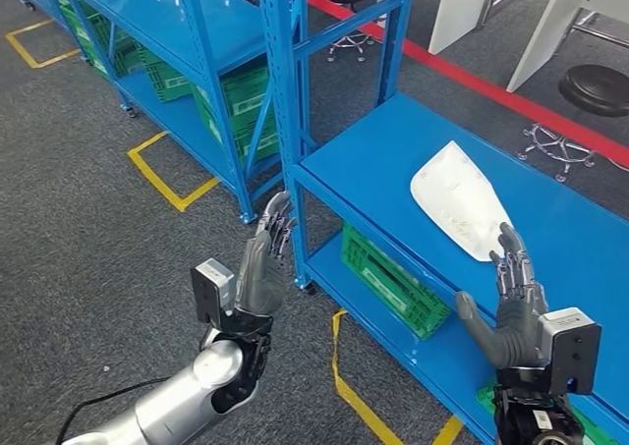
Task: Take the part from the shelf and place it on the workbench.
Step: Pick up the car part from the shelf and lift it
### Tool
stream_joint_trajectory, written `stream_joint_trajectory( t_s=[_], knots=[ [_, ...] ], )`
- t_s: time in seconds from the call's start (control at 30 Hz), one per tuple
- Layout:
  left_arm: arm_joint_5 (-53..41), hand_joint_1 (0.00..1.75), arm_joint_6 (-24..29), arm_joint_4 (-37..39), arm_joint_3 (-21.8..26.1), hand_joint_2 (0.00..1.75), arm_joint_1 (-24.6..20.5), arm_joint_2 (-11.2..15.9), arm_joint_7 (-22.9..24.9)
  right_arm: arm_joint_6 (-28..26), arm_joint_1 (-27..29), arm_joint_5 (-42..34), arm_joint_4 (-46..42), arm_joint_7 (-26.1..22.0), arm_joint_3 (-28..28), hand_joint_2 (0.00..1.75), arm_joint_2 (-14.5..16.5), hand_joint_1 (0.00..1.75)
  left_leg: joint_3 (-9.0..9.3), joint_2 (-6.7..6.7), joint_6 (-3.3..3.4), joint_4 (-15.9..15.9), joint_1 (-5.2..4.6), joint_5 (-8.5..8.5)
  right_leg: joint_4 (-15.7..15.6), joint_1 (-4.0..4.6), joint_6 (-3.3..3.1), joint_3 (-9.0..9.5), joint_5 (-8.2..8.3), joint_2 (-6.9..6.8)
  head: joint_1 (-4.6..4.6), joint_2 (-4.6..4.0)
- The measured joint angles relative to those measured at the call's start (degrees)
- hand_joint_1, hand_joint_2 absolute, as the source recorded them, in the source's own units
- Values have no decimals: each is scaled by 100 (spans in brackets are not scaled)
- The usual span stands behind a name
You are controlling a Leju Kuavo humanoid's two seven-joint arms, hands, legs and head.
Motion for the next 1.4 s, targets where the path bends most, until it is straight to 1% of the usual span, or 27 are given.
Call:
stream_joint_trajectory(
  t_s=[0.07, 0.17, 0.23, 0.27, 0.33, 0.37, 0.4, 0.43, 0.5, 0.53, 0.57, 0.6, 0.7, 0.77, 0.83, 0.87, 0.9, 0.93, 1.03, 1.07, 1.1, 1.13, 1.23, 1.27, 1.3, 1.37, 1.4],
  knots=[
    [3, 0, 2, -1, 0, 0, -4, -1, 3, 2, -12, -10, 4, -6, 2, 175, 0, 0, 31, -5, -40, -5, -3, -51, -547, 52, -68, 172, 192, -2, 7, 0],
    [6, 0, 7, -4, -3, 0, -6, 2, 9, 7, -17, -22, 10, -19, 2, 175, 0, 0, 46, 0, -138, 68, -2, -68, -702, 57, -128, 303, 197, 3, 7, 0],
    [3, 0, 11, -9, -4, 0, -21, 7, 7, 9, -28, -26, 13, -29, -3, 175, 1, 0, -44, 12, -189, 336, 6, -183, -751, 26, -169, 412, 193, 4, -4, 0],
    [3, 0, 13, -12, -4, 0, -27, 9, 7, 13, -34, -27, 14, -34, -3, 175, 1, 0, -202, 18, -215, 619, 18, -305, -766, 22, -181, 446, 180, 1, -14, 0],
    [6, 0, 16, -13, -7, 0, -29, 13, 6, 21, -39, -33, 20, -40, 2, 175, 1, 0, -696, 22, -274, 1359, 38, -575, -768, 22, -199, 478, 133, 1, -35, 0],
    [8, 0, 17, -13, -11, 0, -23, 18, 6, 23, -35, -37, 28, -42, 5, 175, 0, 0, -915, 23, -299, 1612, 49, -631, -767, 22, -196, 498, 104, 2, -43, 0],
    [10, 0, 17, -13, -16, 0, -16, 24, 6, 20, -33, -42, 38, -45, 8, 175, 0, 0, -1039, 25, -313, 1676, 59, -578, -766, 20, -190, 529, 70, 5, -46, 0],
    [12, 0, 17, -13, -21, 0, -13, 28, 6, 14, -32, -45, 47, -48, 8, 175, 0, 0, -1035, 28, -314, 1508, 67, -404, -765, 16, -178, 572, 32, 8, -50, 0],
    [16, 0, 20, -13, -26, 0, -16, 34, 4, 3, -34, -43, 56, -59, 8, 175, 1, 0, -753, 43, -296, 714, 79, 108, -765, 7, -133, 677, -60, 12, -52, 0],
    [22, 0, 25, -12, -28, 0, -23, 35, 3, -2, -38, -40, 59, -65, 7, 175, 1, 0, -619, 53, -269, 367, 70, 219, -764, 7, -104, 722, -102, 15, -50, 0],
    [29, 0, 31, -12, -33, 0, -29, 37, 1, -8, -41, -36, 60, -70, 5, 175, 1, 0, -532, 61, -230, 148, 58, 282, -766, 9, -71, 744, -139, 16, -48, 0],
    [36, 0, 38, -12, -39, 0, -33, 39, -2, -20, -41, -28, 61, -75, 3, 175, 1, 0, -504, 59, -182, 74, 44, 262, -753, 12, -33, 760, -159, 17, -44, 0],
    [48, 0, 52, -14, -67, 0, -40, 44, -10, -100, -39, 2, 61, -94, -11, 175, 0, 0, -407, 40, -44, 47, 34, 261, -640, 3, 63, 780, -226, 10, -39, 0],
    [51, 0, 54, -15, -78, 0, -46, 43, -16, -186, -46, 29, 58, -107, -50, 175, -1, 0, -302, 40, 21, 26, 41, 215, -149, -6, 101, 539, -384, 5, -20, 0],
    [54, 0, 57, -14, -83, 0, -45, 44, -21, -272, -36, 74, 53, -106, -113, 175, -13, 0, -233, 39, 62, 25, 31, 150, 649, -3, 124, 71, -655, 5, -3, 0],
    [55, 0, 58, -14, -85, 0, -39, 45, -23, -314, -25, 100, 49, -96, -151, 175, -24, 0, -198, 34, 70, 25, 23, 115, 946, -1, 129, -149, -767, 5, 2, 0],
    [55, 0, 60, -14, -87, 0, -32, 47, -26, -346, -15, 126, 43, -80, -197, 175, -39, 0, -154, 27, 72, 25, 14, 75, 1056, 0, 125, -286, -791, 5, 4, 0],
    [56, 0, 61, -14, -87, 0, -25, 49, -28, -373, -10, 148, 33, -65, -243, 175, -51, 0, -96, 20, 71, 26, 5, 32, 968, 3, 113, -331, -697, 5, 8, 0],
    [56, 0, 61, -14, -88, 0, -21, 51, -30, -408, -7, 197, -10, -42, -348, 175, -72, 0, 99, 12, 41, 19, -14, -102, -107, 36, 28, -36, 61, 6, 12, 0],
    [56, 0, 61, -14, -89, 0, -24, 52, -33, -429, -6, 224, -25, -36, -381, 175, -81, 0, 127, 11, 21, 19, -15, -137, -396, 58, -2, 52, 173, 4, 15, 0],
    [56, 0, 61, -13, -89, 0, -25, 53, -35, -467, 0, 260, -45, -26, -417, 175, -95, 0, 140, 10, -5, 17, -16, -163, -559, 81, -29, 115, 227, 2, 19, 0],
    [55, 0, 61, -14, -90, 0, -20, 55, -39, -519, 11, 305, -67, -14, -461, 175, -113, 0, 147, 9, -34, 34, -17, -172, -614, 96, -56, 125, 181, -2, 23, 0],
    [43, 0, 66, -23, -90, 0, 1, 73, -47, -708, 52, 450, -175, 46, -629, 175, -173, 0, 127, 16, -125, 217, -15, -257, -703, 64, -139, 272, 216, 6, 26, 0],
    [37, 0, 67, -27, -90, 0, 3, 83, -48, -764, 62, 490, -219, 76, -698, 175, -200, 0, 22, 21, -154, 424, -8, -355, -717, 52, -158, 333, 220, 11, 15, 0],
    [32, 0, 68, -30, -90, 0, 13, 94, -48, -814, 77, 525, -259, 103, -772, 175, -228, 0, -168, 25, -180, 750, 6, -489, -728, 44, -172, 356, 215, 12, 5, 0],
    [26, 0, 67, -33, -90, 0, 52, 118, -49, -896, 130, 579, -323, 166, -920, 175, -292, 0, -686, 28, -212, 1497, 29, -758, -729, 43, -190, 376, 185, 15, -16, 0],
    [25, 0, 67, -33, -90, 0, 79, 131, -49, -929, 167, 602, -349, 195, -987, 175, -320, 0, -893, 29, -219, 1733, 41, -815, -728, 43, -191, 388, 164, 19, -25, 0]
  ],
)
